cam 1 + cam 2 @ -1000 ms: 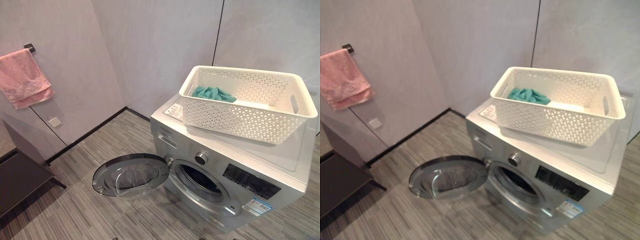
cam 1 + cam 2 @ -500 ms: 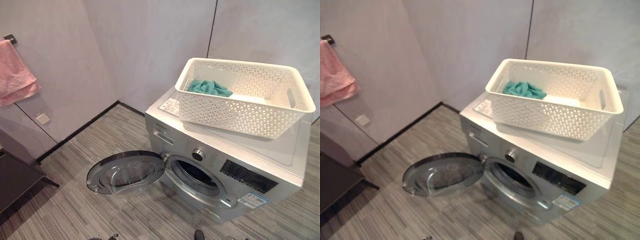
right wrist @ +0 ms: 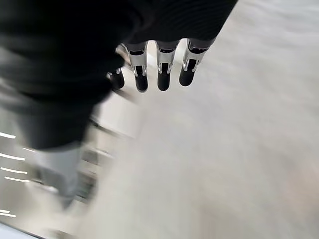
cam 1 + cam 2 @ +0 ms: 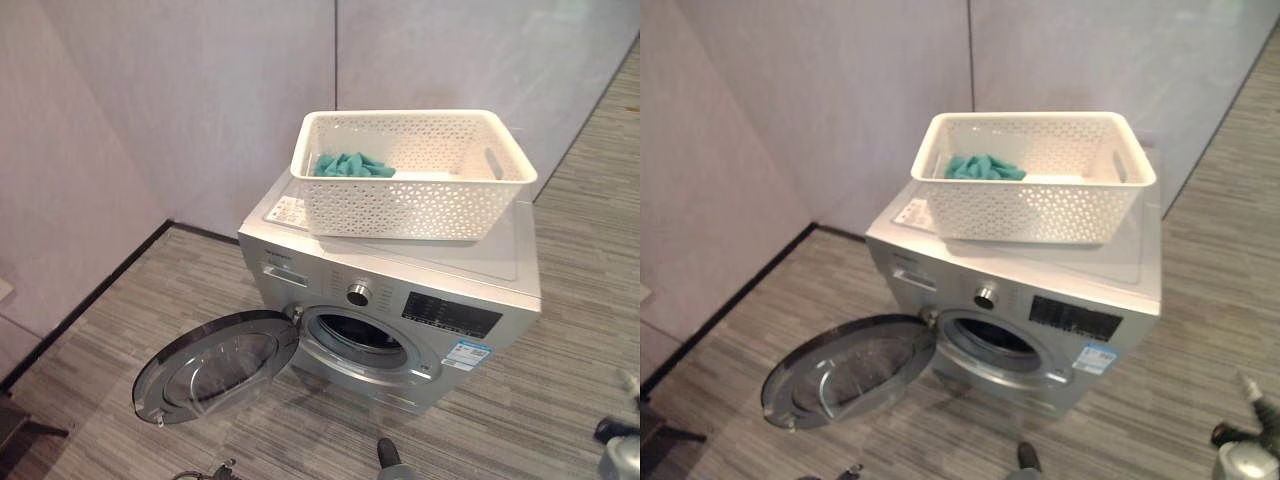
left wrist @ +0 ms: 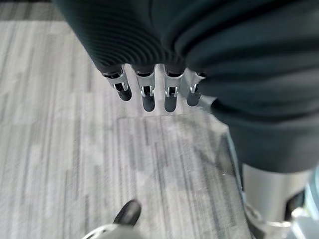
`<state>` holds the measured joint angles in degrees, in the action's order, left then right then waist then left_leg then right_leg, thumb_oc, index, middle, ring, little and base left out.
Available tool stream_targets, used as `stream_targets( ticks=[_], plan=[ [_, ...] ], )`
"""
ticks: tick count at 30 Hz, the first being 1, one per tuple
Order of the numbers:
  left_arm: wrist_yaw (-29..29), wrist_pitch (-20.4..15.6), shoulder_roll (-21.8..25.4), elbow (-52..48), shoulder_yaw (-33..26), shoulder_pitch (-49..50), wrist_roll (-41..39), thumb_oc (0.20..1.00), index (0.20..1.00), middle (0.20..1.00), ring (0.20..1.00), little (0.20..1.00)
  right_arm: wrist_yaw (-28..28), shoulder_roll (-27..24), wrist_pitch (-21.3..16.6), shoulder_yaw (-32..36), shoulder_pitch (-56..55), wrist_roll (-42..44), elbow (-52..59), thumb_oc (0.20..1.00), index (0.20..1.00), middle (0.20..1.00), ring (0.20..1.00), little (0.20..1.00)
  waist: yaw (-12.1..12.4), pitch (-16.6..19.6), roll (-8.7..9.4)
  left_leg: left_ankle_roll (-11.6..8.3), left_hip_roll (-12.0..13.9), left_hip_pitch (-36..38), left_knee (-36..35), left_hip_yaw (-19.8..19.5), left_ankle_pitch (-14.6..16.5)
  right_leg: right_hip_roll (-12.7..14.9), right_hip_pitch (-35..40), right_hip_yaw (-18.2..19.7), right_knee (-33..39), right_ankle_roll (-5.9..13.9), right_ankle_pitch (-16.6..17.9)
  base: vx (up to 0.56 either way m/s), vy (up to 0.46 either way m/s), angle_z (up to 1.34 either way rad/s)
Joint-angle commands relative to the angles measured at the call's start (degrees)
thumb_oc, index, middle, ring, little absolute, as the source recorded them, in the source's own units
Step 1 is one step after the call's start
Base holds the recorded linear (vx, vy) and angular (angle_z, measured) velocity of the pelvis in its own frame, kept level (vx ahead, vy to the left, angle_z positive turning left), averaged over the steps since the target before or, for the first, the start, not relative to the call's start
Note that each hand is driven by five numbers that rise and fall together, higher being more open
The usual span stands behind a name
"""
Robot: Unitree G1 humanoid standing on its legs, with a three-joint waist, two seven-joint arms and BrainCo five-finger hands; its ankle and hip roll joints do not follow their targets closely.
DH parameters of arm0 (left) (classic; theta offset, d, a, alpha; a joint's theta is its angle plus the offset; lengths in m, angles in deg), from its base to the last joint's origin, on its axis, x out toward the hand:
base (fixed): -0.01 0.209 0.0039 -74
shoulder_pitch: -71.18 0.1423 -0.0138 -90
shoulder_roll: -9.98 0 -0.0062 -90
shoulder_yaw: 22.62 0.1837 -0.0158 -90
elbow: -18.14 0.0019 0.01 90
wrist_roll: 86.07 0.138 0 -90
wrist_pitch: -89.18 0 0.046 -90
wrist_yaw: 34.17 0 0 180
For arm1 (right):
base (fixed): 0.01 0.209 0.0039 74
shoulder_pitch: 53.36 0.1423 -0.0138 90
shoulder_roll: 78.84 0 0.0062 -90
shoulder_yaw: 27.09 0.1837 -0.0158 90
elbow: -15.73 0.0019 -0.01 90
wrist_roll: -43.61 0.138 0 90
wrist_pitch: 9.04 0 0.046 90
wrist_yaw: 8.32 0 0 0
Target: Grab the laundry basket,head to the washer,open it,put in the laundry and shut it.
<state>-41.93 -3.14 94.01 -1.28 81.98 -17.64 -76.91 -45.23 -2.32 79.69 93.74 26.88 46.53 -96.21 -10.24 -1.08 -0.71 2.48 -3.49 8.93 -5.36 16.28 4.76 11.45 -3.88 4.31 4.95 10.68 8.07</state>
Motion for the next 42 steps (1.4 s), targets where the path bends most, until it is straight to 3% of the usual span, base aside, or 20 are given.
stream_targets(
  ticks=[1,4,6,9,10,11,12,13,14,16,17,22,23,24,26,30,31,32,36,42],
  plan=[
    [-0.5,0.3,0.0,3.9,-1.7,-1.9,1.1,1.0,1.0,1.0,1.0,1.0,-9.1,-5.3,-3.8,4.3,7.6,-8.1,6.9,1.0,1.0,1.0,1.0,1.0,1.0,0.7,0.73,2.15,1.1,-1.8,6.6,-9.1,7.8,2.2,-4.0,1.3,-10.5,2.53,-3.2,-0.06,0.041,-0.02],
    [-1.0,0.9,0.4,4.8,-1.1,-2.3,1.0,1.0,1.0,1.0,1.0,1.0,-11.3,-8.2,-5.9,2.4,16.7,-13.1,20.8,1.0,1.0,1.0,1.0,1.0,2.1,-0.5,0.5,2.97,1.4,-1.7,8.4,-10.7,8.8,-0.6,-6.0,2.2,-15.4,1.35,-6.6,-0.04,0.032,0.0],
    [-0.9,1.1,0.4,5.2,-1.3,-2.7,1.6,1.0,1.0,1.0,1.0,1.0,-10.9,-9.1,-5.4,2.7,18.7,-14.4,23.7,1.0,1.0,1.0,1.0,1.0,2.1,-0.8,0.76,2.99,1.1,-2.1,8.8,-11.1,8.8,-1.1,-6.5,2.7,-15.2,1.25,-6.5,0.0,-0.011,-0.03],
    [-0.9,0.9,2.5,6.5,0.3,-3.0,3.6,1.0,1.0,1.0,1.0,1.0,-6.9,-19.1,-6.2,-3.4,30.4,-13.1,26.6,1.0,1.0,1.0,1.0,1.0,4.6,-0.8,2.02,2.57,0.9,-2.4,10.0,-13.0,10.0,-1.1,-9.1,6.2,-8.3,1.99,-3.9,0.06,-0.065,0.11],
    [-0.9,0.9,2.3,6.5,0.0,-3.2,3.6,1.0,1.0,1.0,1.0,1.0,-6.8,-19.5,-6.3,-3.9,31.2,-12.9,26.0,1.0,1.0,1.0,1.0,1.0,4.4,-0.9,2.0,2.49,0.7,-2.7,10.1,-12.9,9.8,-1.0,-9.1,6.4,-7.8,1.97,-3.2,0.16,-0.137,0.07],
    [-0.6,0.9,3.2,7.5,-0.3,-3.9,2.7,1.0,1.0,1.0,1.0,1.0,-1.0,-25.7,-6.6,-11.3,36.4,-9.8,24.4,1.0,1.0,1.0,1.0,1.0,5.3,-0.8,4.19,1.65,0.1,-2.6,11.3,-14.6,10.7,-1.2,-9.4,8.8,-4.6,2.07,-2.0,0.1,-0.1,0.1],
    [-0.6,0.9,3.1,7.5,-0.6,-3.9,2.6,1.0,1.0,1.0,1.0,1.0,-0.9,-26.0,-6.7,-11.9,37.2,-9.5,23.9,1.0,1.0,1.0,1.0,1.0,5.0,-0.9,4.1,1.64,0.0,-2.6,11.4,-14.6,10.7,-1.2,-9.4,8.8,-4.6,2.08,-2.1,0.22,-0.169,0.4],
    [-0.2,0.8,3.7,8.2,-0.4,-4.1,2.5,1.0,1.0,1.0,1.0,1.0,4.1,-28.9,-7.0,-16.5,39.2,-6.8,22.6,1.0,1.0,1.0,1.0,1.0,5.4,-0.5,5.92,1.01,-0.2,-1.7,11.1,-16.5,10.9,-1.9,-8.4,11.7,-5.4,2.13,-2.2,0.1,-0.076,0.6],
    [-0.2,0.8,3.6,8.2,-0.5,-4.0,2.5,1.0,1.0,1.0,1.0,1.0,4.2,-29.0,-7.2,-16.9,39.7,-6.6,22.2,1.0,1.0,1.0,1.0,1.0,5.2,-0.6,5.87,1.0,-0.2,-1.6,11.0,-16.5,10.9,-1.9,-8.4,11.7,-5.5,2.13,-2.3,0.16,-0.144,0.85],
    [0.6,0.6,4.6,8.7,-0.3,-3.3,1.8,1.0,1.0,1.0,1.0,1.0,12.5,-32.6,-8.0,-23.8,43.6,-1.2,20.5,1.0,1.0,1.0,1.0,1.0,6.2,-0.1,7.86,-0.03,0.8,-0.6,10.9,-18.3,10.5,-2.9,-8.3,12.4,-8.0,1.91,-2.6,0.19,-0.242,0.71],
    [1.1,0.7,5.1,9.1,-0.8,-2.9,0.8,1.0,1.0,1.0,1.0,1.0,19.2,-35.9,-7.6,-31.7,48.7,3.1,18.4,1.0,1.0,1.0,1.0,1.0,6.3,0.1,8.33,-0.99,2.4,0.3,10.4,-19.3,10.0,-4.1,-8.6,11.1,-10.7,1.15,-3.2,0.19,-0.249,0.46],
    [2.4,0.7,5.4,10.1,-1.6,-2.0,-0.9,1.0,1.0,1.0,1.0,1.0,28.6,-41.8,-7.3,-43.1,56.6,9.1,16.0,1.0,1.0,1.0,1.0,1.0,5.4,1.2,8.17,-2.79,5.6,2.1,8.4,-20.5,8.7,-5.2,-7.6,7.7,-11.1,-0.01,-4.2,0.15,-0.16,0.25],
    [3.2,0.4,5.7,10.1,-1.9,-1.6,-1.7,1.0,1.0,1.0,1.0,1.0,34.1,-46.8,-6.6,-49.3,60.1,11.4,15.5,1.0,1.0,1.0,1.0,1.0,5.1,2.0,8.47,-3.96,7.4,2.8,6.8,-20.4,7.4,-5.7,-7.0,6.1,-10.5,-0.39,-4.6,0.1,-0.104,0.24],
    [3.2,0.4,5.6,10.1,-2.0,-1.6,-1.7,1.0,1.0,1.0,1.0,1.0,34.2,-46.9,-6.7,-50.1,61.0,11.5,15.2,1.0,1.0,1.0,1.0,1.0,4.9,2.0,8.23,-3.99,7.4,2.9,6.6,-20.4,7.3,-5.8,-7.0,6.0,-10.5,-0.43,-4.6,0.17,-0.194,0.19],
    [5.4,0.1,6.3,9.4,-1.9,-1.1,-2.9,1.0,1.0,1.0,1.0,1.0,43.8,-55.3,-6.2,-63.2,69.4,16.6,14.2,1.0,1.0,1.0,1.0,1.0,4.8,2.9,8.65,-6.17,10.1,2.4,3.9,-20.2,3.8,-7.0,-7.2,3.7,-9.9,-0.98,-5.9,0.11,-0.157,0.12],
    [6.4,-0.2,6.5,8.8,-1.5,-1.1,-3.5,1.0,1.0,1.0,1.0,1.0,47.2,-57.6,-5.9,-73.4,77.8,19.4,12.5,1.0,1.0,1.0,1.0,1.0,5.0,2.8,8.77,-7.09,11.0,2.1,2.9,-20.1,2.5,-7.2,-7.4,2.7,-9.6,-1.22,-6.3,0.03,-0.069,0.09],
    [7.1,-0.6,6.9,8.2,-1.4,-0.9,-3.9,1.0,1.0,1.0,1.0,1.0,49.9,-58.7,-5.8,-82.0,84.7,19.8,11.6,1.0,1.0,1.0,1.0,1.0,5.1,2.7,8.98,-7.76,11.8,1.4,2.1,-19.9,1.3,-7.3,-7.7,1.8,-9.1,-1.29,-6.5,0.01,-0.052,0.0],
    [7.1,-0.6,6.6,8.2,-1.4,-0.9,-3.9,1.0,1.0,1.0,1.0,1.0,49.9,-58.6,-5.8,-83.3,86.0,19.9,11.4,1.0,1.0,1.0,1.0,1.0,5.0,2.7,8.76,-7.76,11.8,1.4,2.1,-19.9,1.3,-7.3,-7.7,1.8,-9.1,-1.29,-6.5,0.0,-0.076,-0.03],
    [7.3,-1.4,7.5,7.2,-1.7,-0.8,-4.8,1.0,1.0,1.0,1.0,1.0,54.4,-54.7,-5.2,-101.8,101.0,17.6,7.4,1.0,1.0,1.0,1.0,1.0,6.1,1.7,8.21,-8.52,12.8,-0.8,1.6,-19.4,-0.7,-7.7,-9.8,1.5,-8.3,-1.49,-6.1,-0.02,-0.063,-0.04],
    [6.5,-2.2,8.7,7.2,-2.4,-2.7,-6.8,1.0,1.0,1.0,1.0,1.0,56.0,-49.1,-4.8,-104.7,102.3,17.0,4.6,1.0,1.0,1.0,1.0,1.0,7.2,-1.4,7.47,-9.23,13.3,-5.2,1.7,-19.8,-3.3,-7.4,-13.3,0.9,-7.9,-2.2,-5.4,-0.07,-0.034,-0.02]
  ],
)
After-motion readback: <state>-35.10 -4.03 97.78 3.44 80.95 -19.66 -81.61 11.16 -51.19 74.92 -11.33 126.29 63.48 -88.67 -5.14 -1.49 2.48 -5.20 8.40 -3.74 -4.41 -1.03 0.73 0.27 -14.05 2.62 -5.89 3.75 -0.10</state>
